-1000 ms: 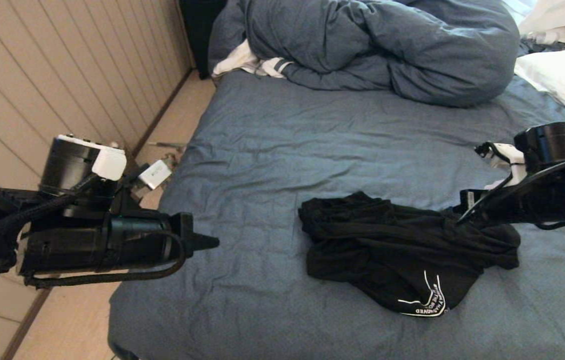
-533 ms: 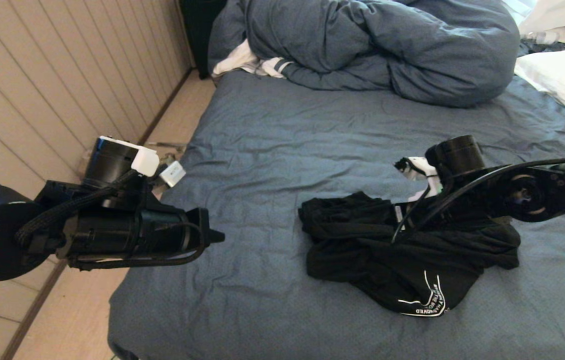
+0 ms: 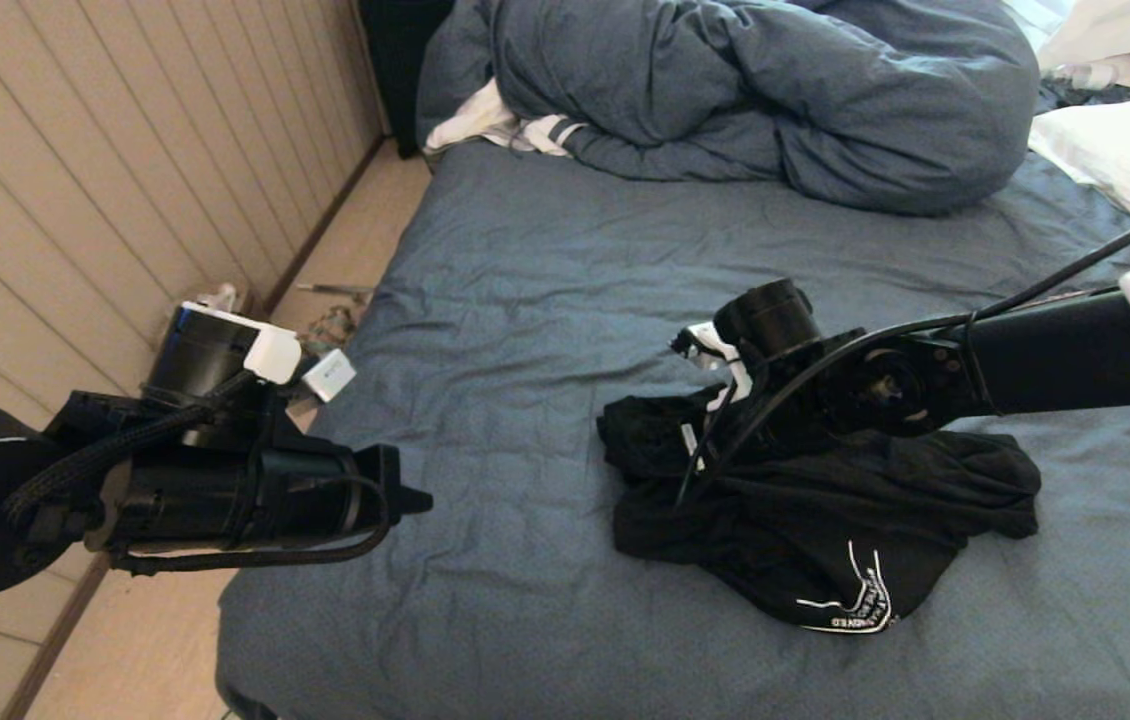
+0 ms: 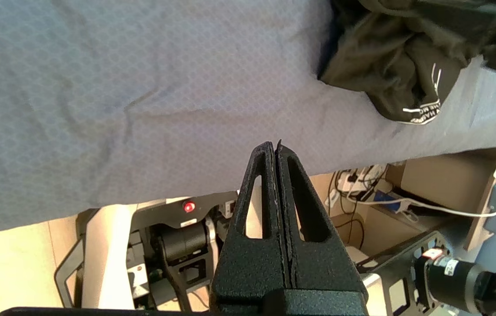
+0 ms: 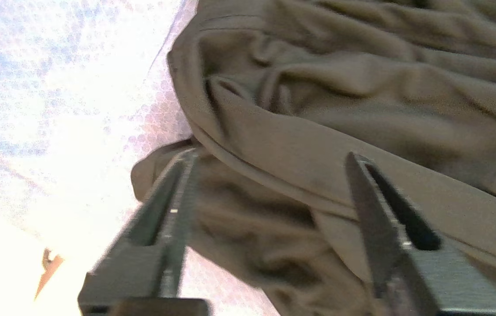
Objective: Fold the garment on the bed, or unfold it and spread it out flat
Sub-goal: Unford the black T-shirt
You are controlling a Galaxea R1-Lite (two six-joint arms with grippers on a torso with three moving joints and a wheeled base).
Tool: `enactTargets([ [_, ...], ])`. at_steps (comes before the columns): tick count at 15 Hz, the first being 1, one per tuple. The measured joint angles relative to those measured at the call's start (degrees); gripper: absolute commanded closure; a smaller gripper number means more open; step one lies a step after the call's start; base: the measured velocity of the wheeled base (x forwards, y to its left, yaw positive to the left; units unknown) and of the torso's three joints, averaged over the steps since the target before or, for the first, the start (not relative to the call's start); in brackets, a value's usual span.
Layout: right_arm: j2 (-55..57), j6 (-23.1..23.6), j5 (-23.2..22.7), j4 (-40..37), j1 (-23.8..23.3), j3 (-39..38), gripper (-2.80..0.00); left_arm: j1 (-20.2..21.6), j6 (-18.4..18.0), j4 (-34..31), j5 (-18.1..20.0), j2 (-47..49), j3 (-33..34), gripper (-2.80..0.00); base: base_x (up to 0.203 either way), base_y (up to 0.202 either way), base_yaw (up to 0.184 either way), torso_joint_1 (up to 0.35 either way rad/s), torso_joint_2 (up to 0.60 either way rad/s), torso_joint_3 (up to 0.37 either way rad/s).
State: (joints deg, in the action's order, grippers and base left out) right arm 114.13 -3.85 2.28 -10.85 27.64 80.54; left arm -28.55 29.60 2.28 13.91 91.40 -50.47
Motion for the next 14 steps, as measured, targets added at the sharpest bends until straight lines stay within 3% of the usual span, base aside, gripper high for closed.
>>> enactTargets([
  [4,4.4,2.2,4.8,0.0,1.1,1.4,-2.80,0.0,0.1,0.0,0.2,-0.8,0.4,0.00,0.000,0.000,0.000,0.000,0.00,0.000],
  [5,5.3,3.0,6.3,0.1,1.2,1.5,0.00,0.0,0.2,0.0,0.3,-0.9,0.5,0.00,0.000,0.000,0.000,0.000,0.00,0.000],
  [14,2.7,4.2,9.0,-0.1,1.8,-1.1,0.00,0.0,0.1,0.1,0.4,-1.4,1.5,0.00,0.000,0.000,0.000,0.000,0.00,0.000],
])
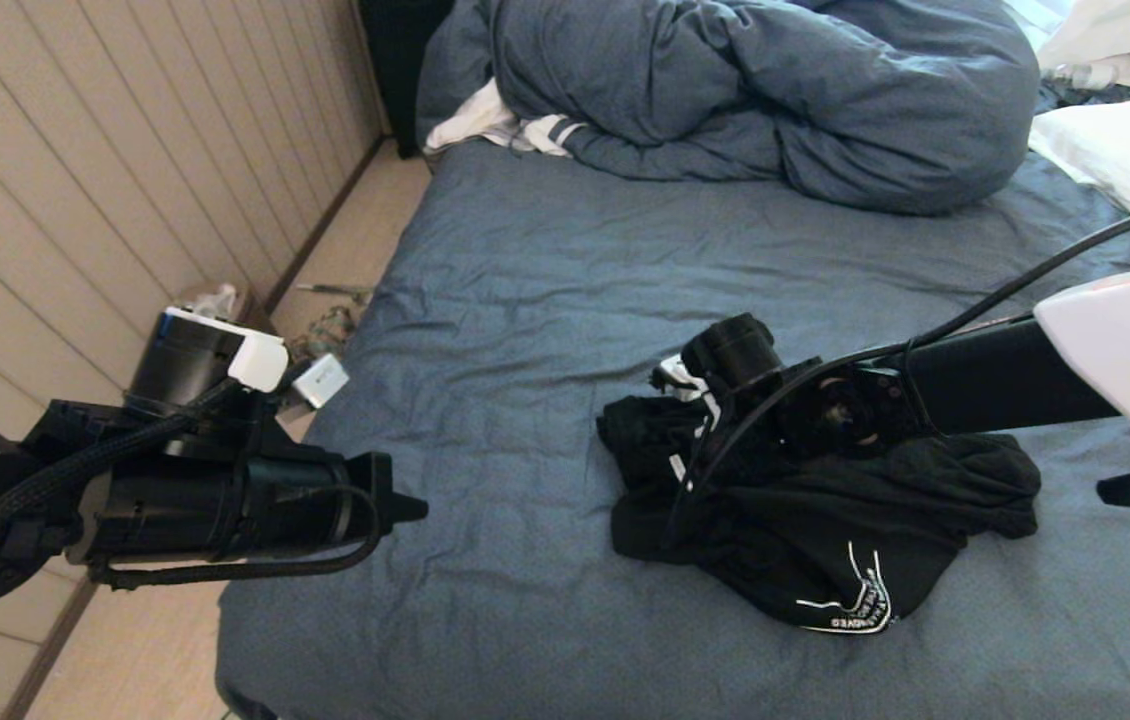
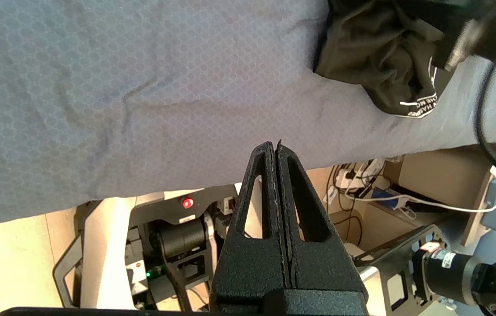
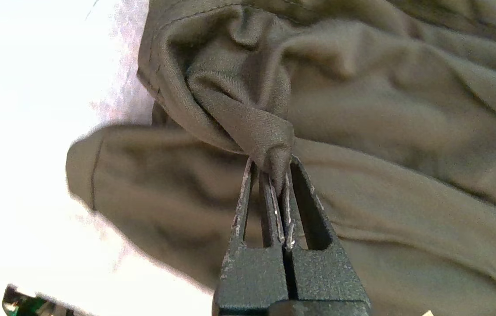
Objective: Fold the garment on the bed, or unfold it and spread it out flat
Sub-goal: Unford the black T-shirt
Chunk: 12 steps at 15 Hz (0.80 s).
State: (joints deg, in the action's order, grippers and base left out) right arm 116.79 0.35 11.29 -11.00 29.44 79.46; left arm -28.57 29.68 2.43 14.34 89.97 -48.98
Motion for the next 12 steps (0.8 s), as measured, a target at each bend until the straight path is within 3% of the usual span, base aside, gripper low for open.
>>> enactTargets([
  [7,-19.4,0.1,0.1,-0.6,1.9,-14.9,0.00,0.0,0.0,-0.1,0.3,-0.9,0.1,0.00,0.000,0.000,0.000,0.000,0.00,0.000],
  [12,-40.6,0.2,-0.1,-9.8,3.6,-25.4,0.00,-0.1,0.0,-0.1,0.3,-1.7,0.0,0.00,0.000,0.000,0.000,0.000,0.00,0.000],
])
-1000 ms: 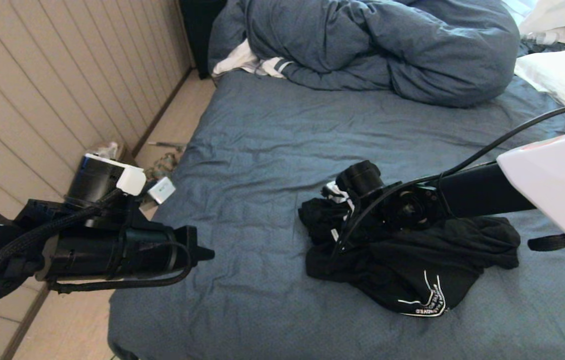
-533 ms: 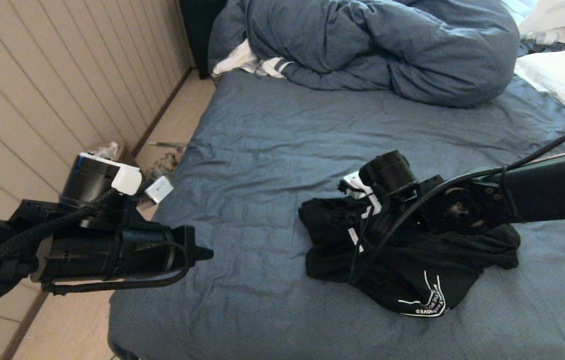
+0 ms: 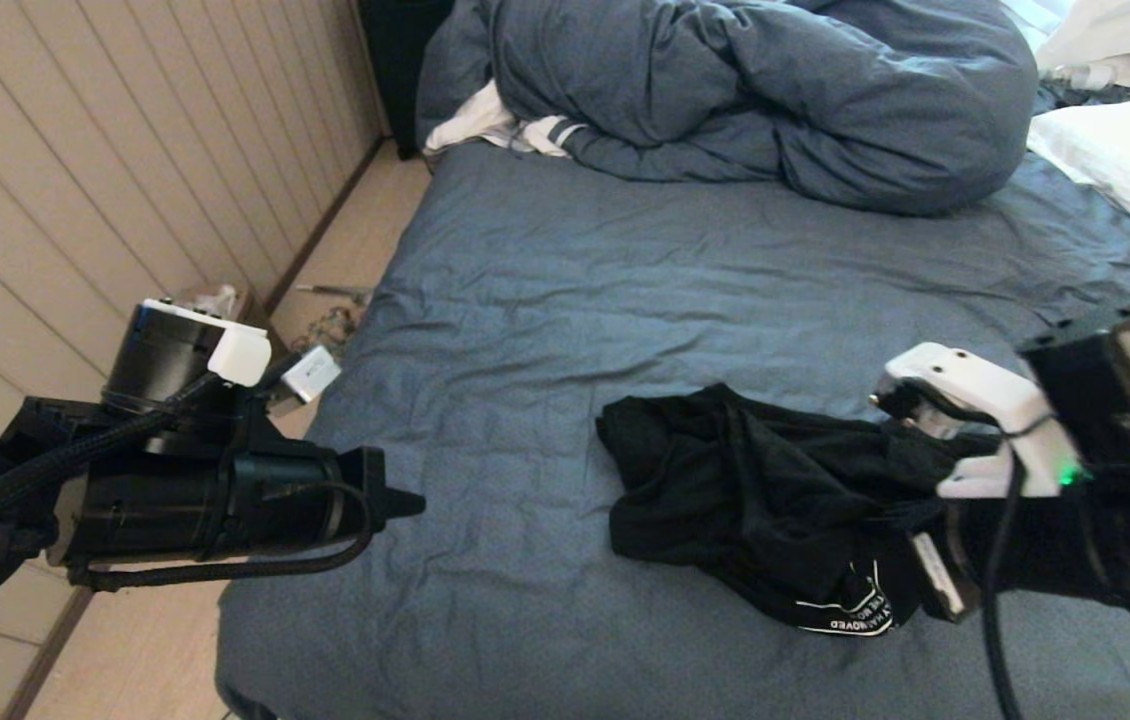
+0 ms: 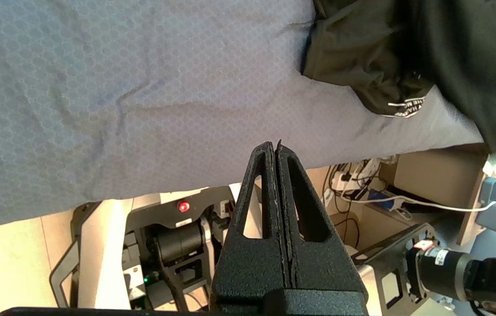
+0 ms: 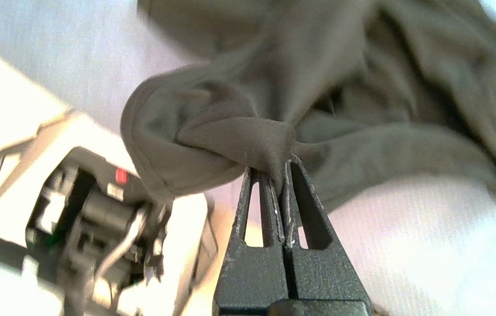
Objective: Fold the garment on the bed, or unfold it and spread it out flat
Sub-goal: Unford the black T-shirt
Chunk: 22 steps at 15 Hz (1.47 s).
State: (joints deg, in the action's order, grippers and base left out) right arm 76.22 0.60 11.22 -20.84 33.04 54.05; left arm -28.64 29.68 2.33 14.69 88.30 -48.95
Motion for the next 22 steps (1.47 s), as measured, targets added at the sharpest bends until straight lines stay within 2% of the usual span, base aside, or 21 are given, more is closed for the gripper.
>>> enactTargets([
  [8,-28.6,0.5,-0.8,-18.0,1.1,-14.5,0.00,0.0,0.2,0.0,0.0,-0.9,0.0,0.00,0.000,0.000,0.000,0.000,0.00,0.000],
  [9,-30.6,0.7,-0.8,-18.4,1.1,-16.1,-2.80,-0.1,0.2,-0.1,0.0,-0.9,0.0,0.00,0.000,0.000,0.000,0.000,0.00,0.000],
  [13,-34.7,1.7,-2.1,-18.4,1.1,-19.2,-2.80,-0.1,0.2,-0.1,0.1,-0.9,0.0,0.00,0.000,0.000,0.000,0.000,0.00,0.000],
  [18,-33.2,1.3,-2.3,-15.7,0.6,-16.0,-2.80,-0.1,-0.1,0.0,-0.1,-0.5,-0.9,0.00,0.000,0.000,0.000,0.000,0.00,0.000],
  [19,-31.3,0.9,-2.2,-13.7,0.0,-14.7,0.00,-0.1,-0.1,0.0,-0.3,-0.4,-1.7,0.00,0.000,0.000,0.000,0.000,0.00,0.000],
  [22,-21.3,-0.9,-2.7,-6.2,-3.7,-9.7,0.00,-0.2,-0.2,-0.4,-1.0,0.7,-6.2,0.00,0.000,0.000,0.000,0.000,0.00,0.000],
])
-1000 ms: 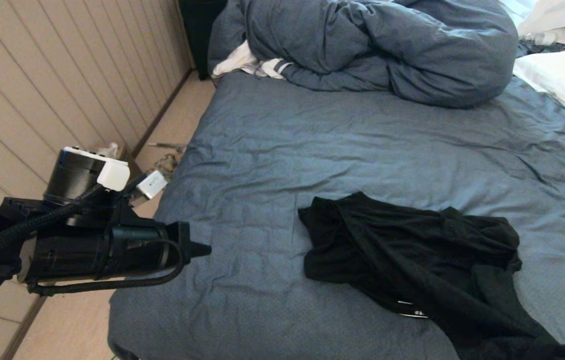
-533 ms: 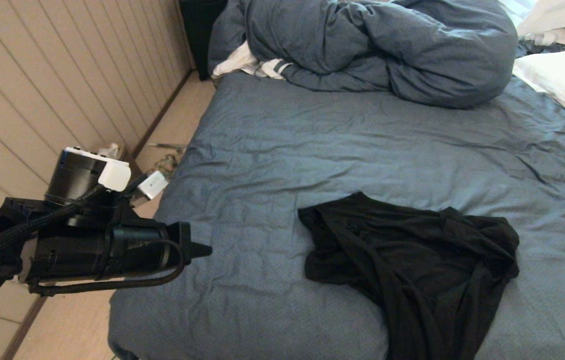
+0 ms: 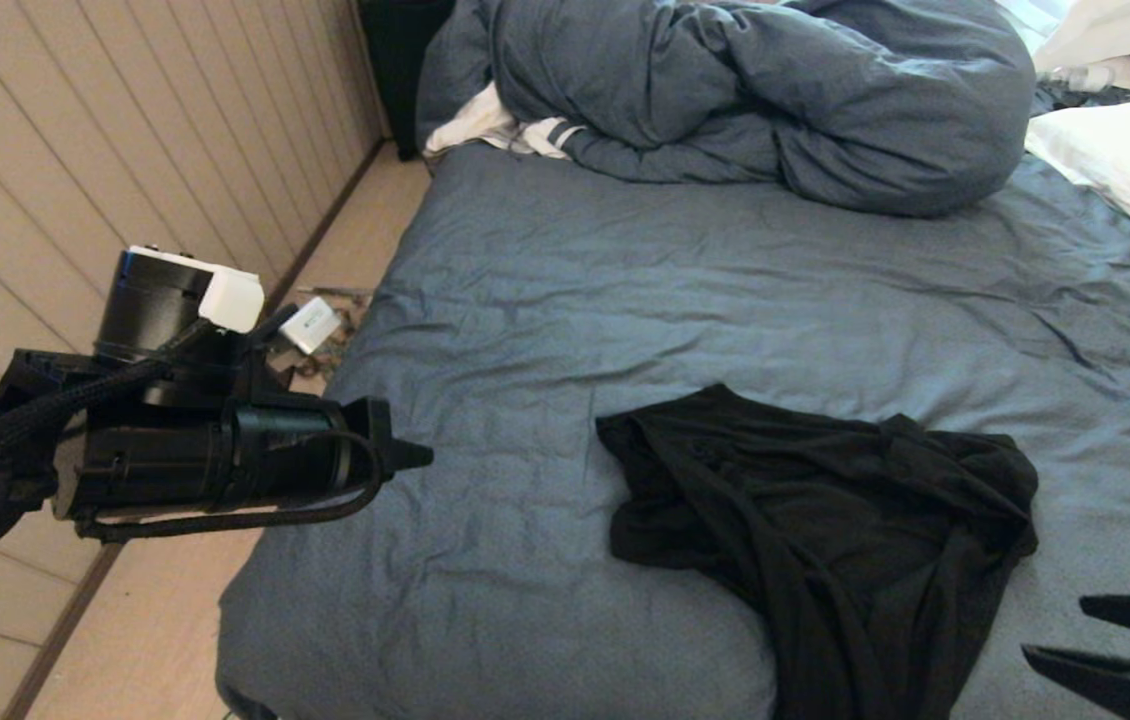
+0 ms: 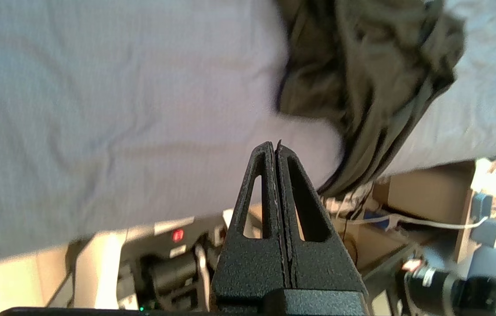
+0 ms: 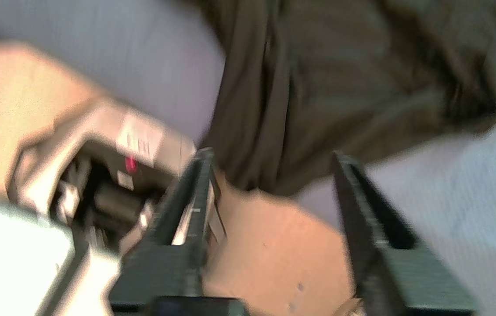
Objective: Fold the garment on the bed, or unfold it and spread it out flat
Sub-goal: Unford the black T-shirt
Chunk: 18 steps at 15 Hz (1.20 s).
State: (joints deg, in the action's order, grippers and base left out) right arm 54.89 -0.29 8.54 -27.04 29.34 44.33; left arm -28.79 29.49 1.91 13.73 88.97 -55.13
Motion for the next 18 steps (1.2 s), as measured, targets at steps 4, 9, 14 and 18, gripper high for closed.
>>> enactTargets([
  [4,17.6,-5.1,-5.0,10.0,-6.1,9.5,0.00,-2.0,-0.1,-0.5,-0.2,4.2,-3.9,0.00,0.000,0.000,0.000,0.000,0.00,0.000],
  [9,33.1,-11.5,-18.0,13.8,-20.6,24.1,0.00,-9.5,0.0,-6.1,-5.2,11.9,-14.8,0.00,0.000,0.000,0.000,0.000,0.00,0.000],
  [14,39.0,-11.8,-27.9,14.1,-33.0,26.2,0.00,-17.1,0.6,-6.4,-8.4,22.2,-26.7,-2.80,0.000,0.000,0.000,0.000,0.00,0.000],
  [18,38.5,-8.6,-35.8,16.8,-38.1,20.6,0.00,-20.7,0.2,-3.7,-11.7,31.9,-34.9,-2.80,0.000,0.000,0.000,0.000,0.00,0.000],
])
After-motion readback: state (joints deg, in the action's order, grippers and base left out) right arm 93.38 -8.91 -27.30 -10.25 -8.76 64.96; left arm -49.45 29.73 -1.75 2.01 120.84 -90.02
